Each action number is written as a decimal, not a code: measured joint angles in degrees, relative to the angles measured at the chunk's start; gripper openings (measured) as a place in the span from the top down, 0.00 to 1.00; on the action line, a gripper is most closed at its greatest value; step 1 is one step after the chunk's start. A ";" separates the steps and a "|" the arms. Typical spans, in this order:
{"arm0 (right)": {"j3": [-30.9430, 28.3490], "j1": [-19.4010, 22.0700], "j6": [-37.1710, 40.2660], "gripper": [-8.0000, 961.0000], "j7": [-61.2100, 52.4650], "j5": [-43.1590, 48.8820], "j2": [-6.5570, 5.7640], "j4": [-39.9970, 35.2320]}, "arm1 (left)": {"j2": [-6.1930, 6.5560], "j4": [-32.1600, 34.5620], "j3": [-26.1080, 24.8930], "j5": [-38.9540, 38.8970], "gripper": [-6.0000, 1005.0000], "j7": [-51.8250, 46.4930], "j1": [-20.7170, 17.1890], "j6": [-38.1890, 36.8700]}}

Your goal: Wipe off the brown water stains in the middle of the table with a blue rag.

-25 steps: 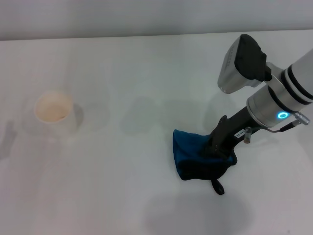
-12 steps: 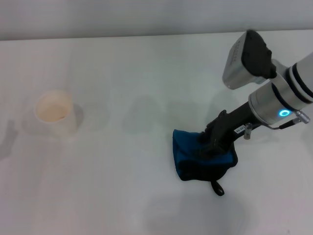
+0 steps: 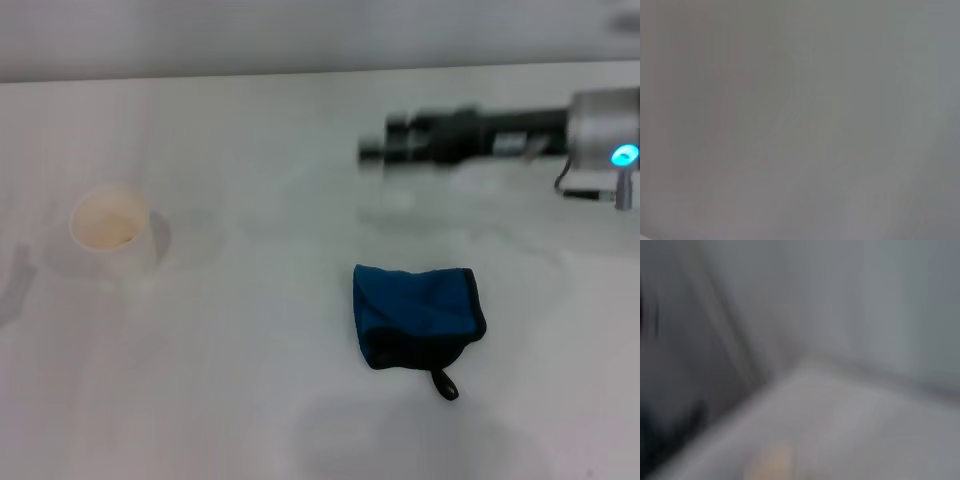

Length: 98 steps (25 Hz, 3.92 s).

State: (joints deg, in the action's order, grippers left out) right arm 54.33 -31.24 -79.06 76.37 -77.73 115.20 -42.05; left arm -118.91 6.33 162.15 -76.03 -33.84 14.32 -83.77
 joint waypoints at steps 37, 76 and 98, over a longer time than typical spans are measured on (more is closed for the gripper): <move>-24.60 3.93 22.54 0.09 68.33 -48.09 0.57 38.86 | -0.14 0.17 0.16 -1.45 0.13 0.01 3.96 3.88; -33.51 3.56 28.57 0.09 68.74 -47.86 0.38 37.47 | 0.07 -3.42 -0.18 -15.66 0.13 -0.17 7.86 14.03; -34.18 2.84 32.03 0.09 68.59 -48.14 0.17 36.69 | 0.10 -4.40 -0.17 -17.05 0.13 -0.20 9.73 18.44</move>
State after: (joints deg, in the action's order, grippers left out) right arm 20.15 -28.40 -47.03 144.96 -125.87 115.37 -5.36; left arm -118.81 1.93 161.98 -93.07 -34.04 24.05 -65.33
